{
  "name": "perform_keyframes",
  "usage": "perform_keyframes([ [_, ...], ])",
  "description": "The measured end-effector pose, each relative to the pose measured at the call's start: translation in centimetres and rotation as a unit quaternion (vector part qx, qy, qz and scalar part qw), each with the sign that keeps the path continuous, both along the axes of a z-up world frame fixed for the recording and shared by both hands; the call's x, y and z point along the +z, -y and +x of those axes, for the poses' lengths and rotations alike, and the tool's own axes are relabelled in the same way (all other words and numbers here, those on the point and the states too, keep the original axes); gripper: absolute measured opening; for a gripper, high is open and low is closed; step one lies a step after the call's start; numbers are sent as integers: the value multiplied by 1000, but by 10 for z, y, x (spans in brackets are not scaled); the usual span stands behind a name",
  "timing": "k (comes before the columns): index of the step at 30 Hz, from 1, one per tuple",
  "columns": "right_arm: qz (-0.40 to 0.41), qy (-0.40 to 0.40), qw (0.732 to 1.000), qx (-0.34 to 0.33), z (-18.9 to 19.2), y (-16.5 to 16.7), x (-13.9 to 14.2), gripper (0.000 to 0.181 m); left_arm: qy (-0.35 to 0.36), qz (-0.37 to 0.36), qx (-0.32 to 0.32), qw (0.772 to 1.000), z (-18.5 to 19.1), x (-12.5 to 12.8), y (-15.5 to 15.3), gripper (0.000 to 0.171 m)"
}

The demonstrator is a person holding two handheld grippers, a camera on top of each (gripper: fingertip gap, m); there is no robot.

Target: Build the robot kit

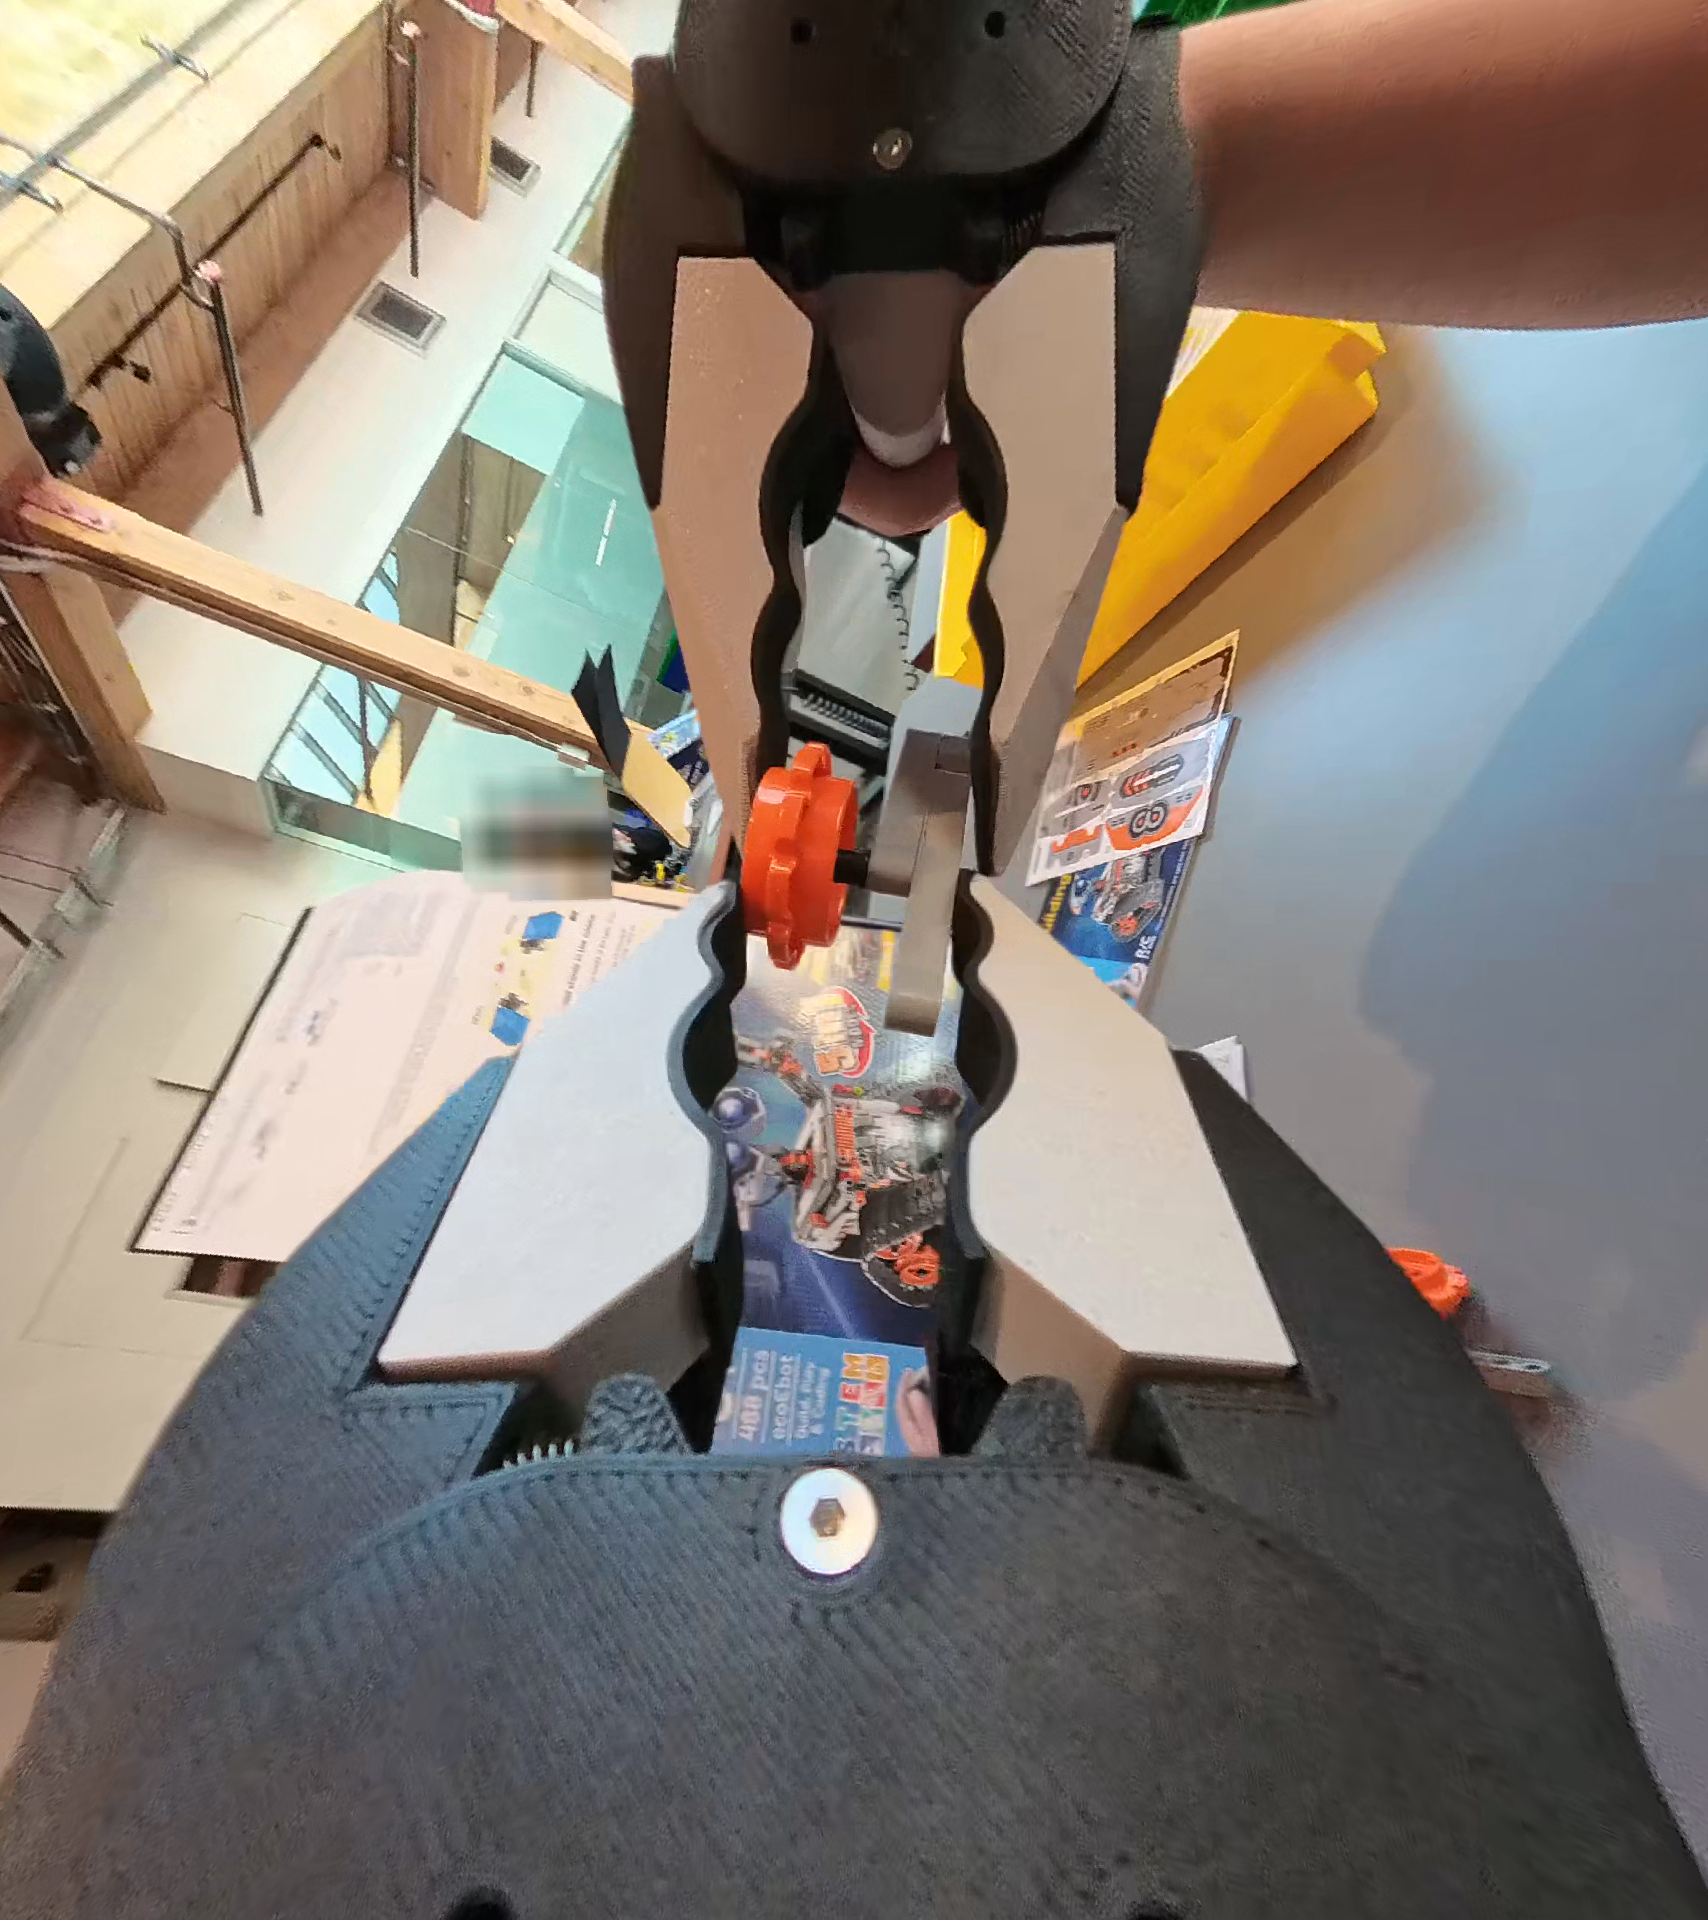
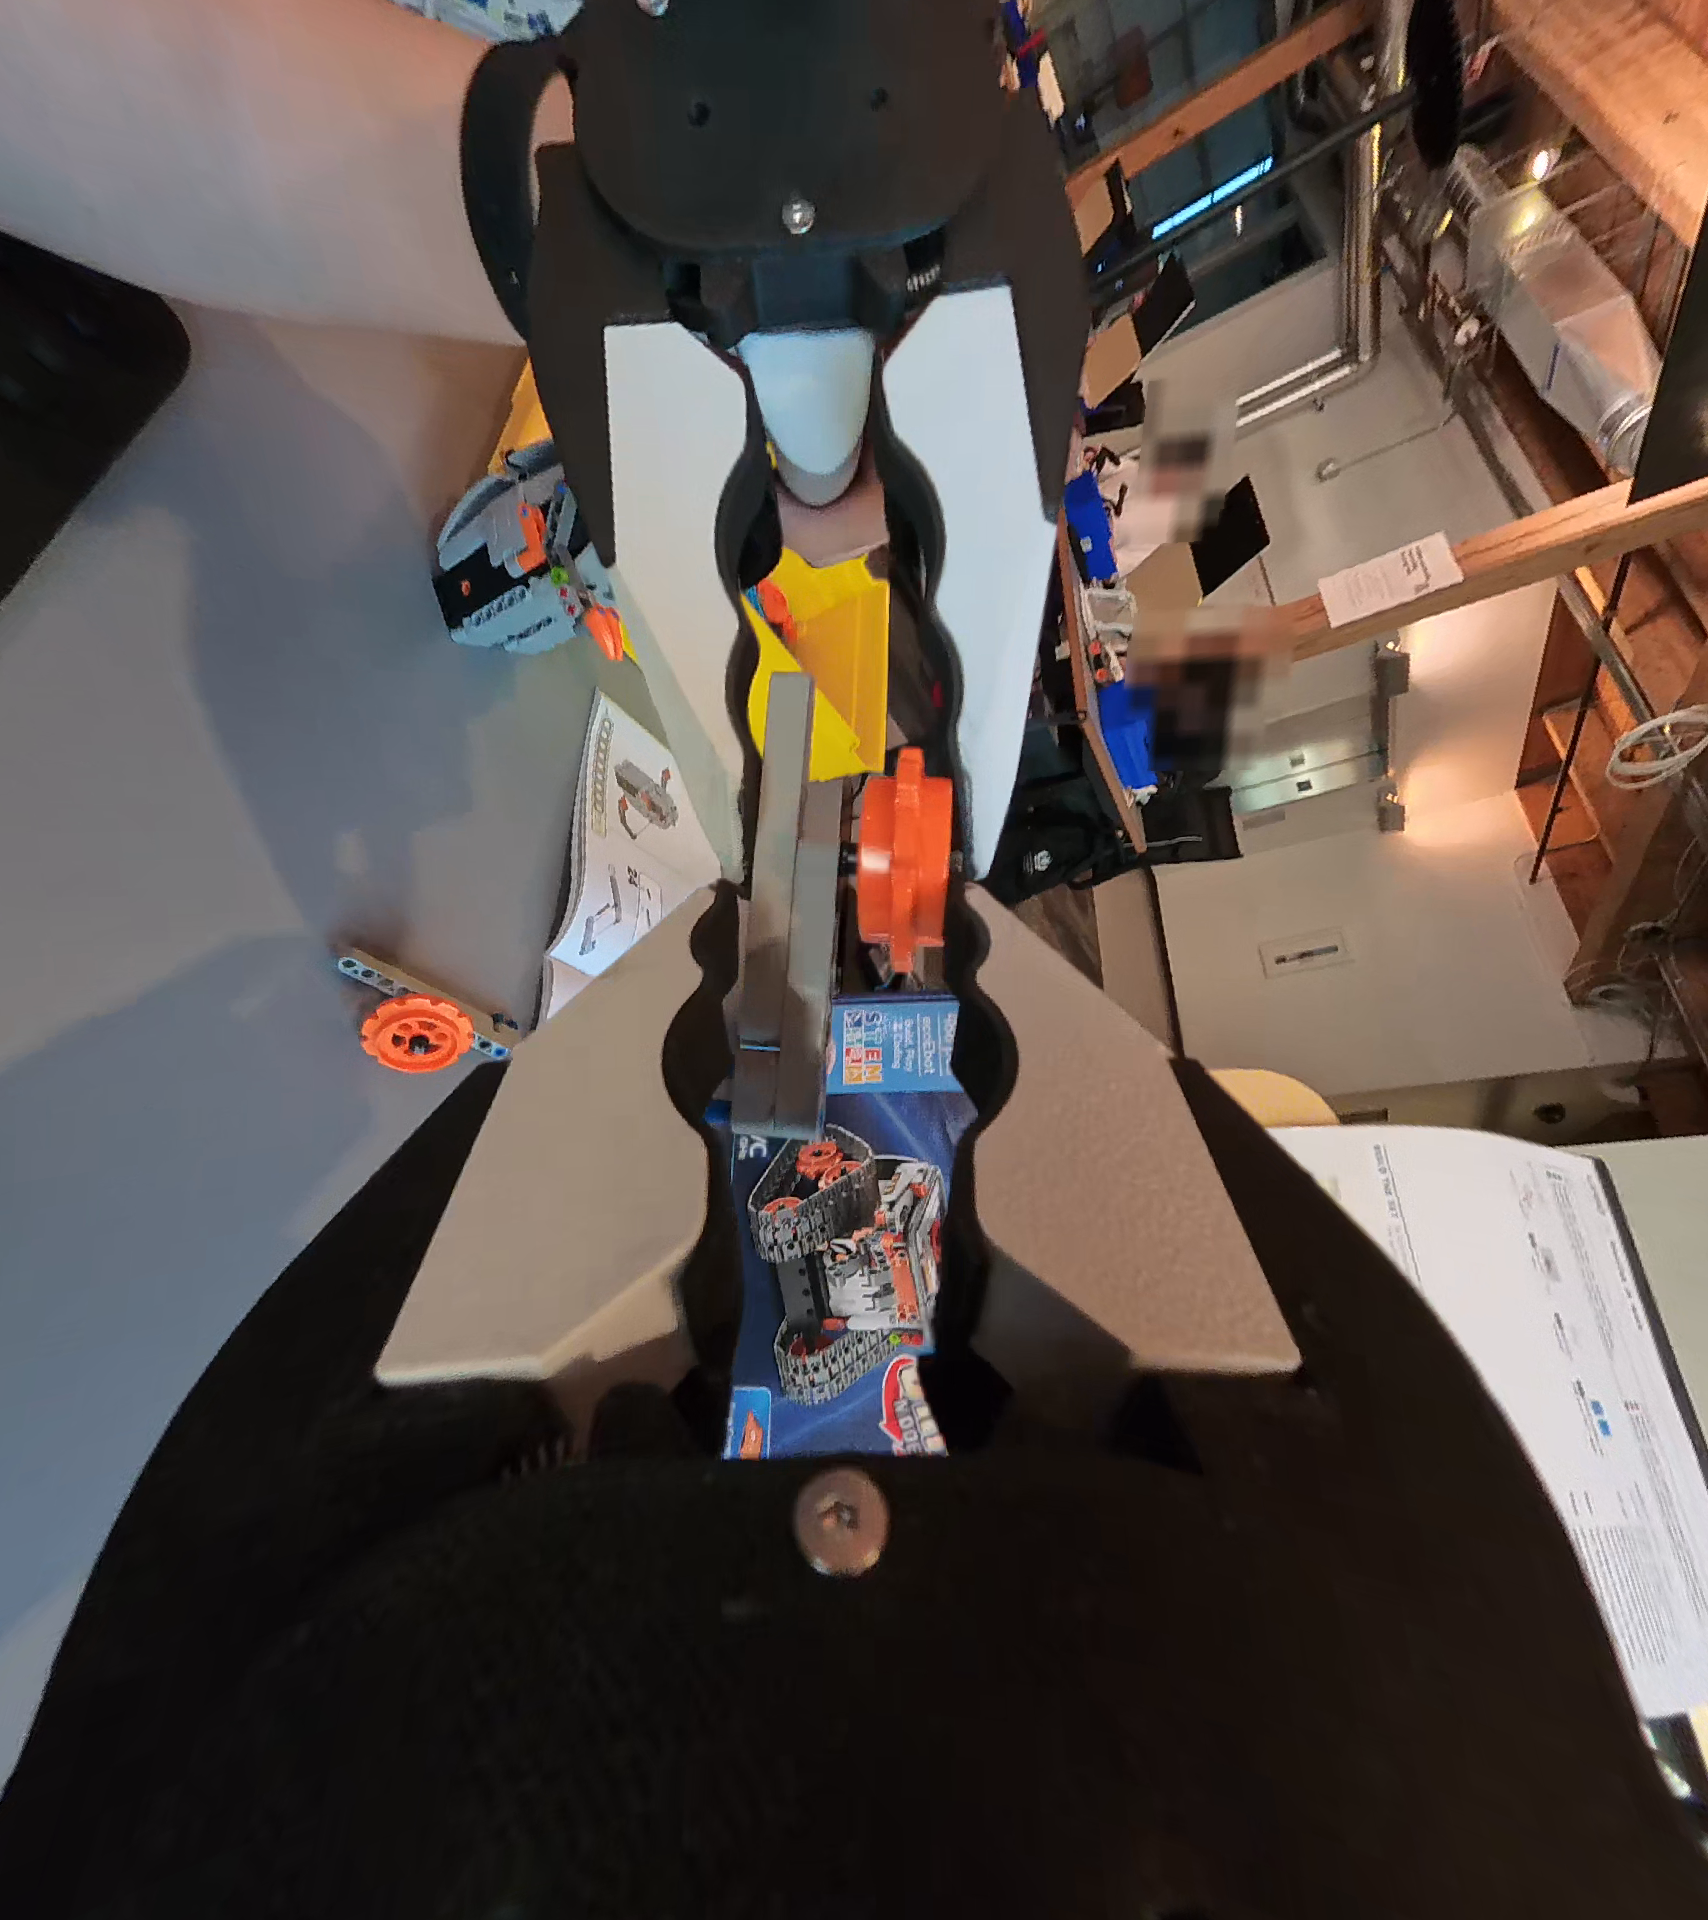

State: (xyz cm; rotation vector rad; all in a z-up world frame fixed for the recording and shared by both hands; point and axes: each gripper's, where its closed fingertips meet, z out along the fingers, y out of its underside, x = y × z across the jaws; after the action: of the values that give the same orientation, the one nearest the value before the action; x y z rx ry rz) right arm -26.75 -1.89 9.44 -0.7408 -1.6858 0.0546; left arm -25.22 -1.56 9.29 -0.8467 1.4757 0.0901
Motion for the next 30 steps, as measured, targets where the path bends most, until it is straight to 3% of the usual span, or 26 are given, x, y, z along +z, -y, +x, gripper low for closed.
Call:
perform_keyframes([
  [7, -11, -32, 999, 42, 3, 19, 15, 39, 4, 51, 1, 999, 1, 12, 11, 38],
  [15, 47, -50, 997, 23, 0, 20, 26, 37, 31, 26, -14, 999, 0, 18, 15, 38],
  [30, 36, -42, 998, 20, -1, 20, 22, 34, 31, 11, -17, 999, 0, 17, 15, 38],
])
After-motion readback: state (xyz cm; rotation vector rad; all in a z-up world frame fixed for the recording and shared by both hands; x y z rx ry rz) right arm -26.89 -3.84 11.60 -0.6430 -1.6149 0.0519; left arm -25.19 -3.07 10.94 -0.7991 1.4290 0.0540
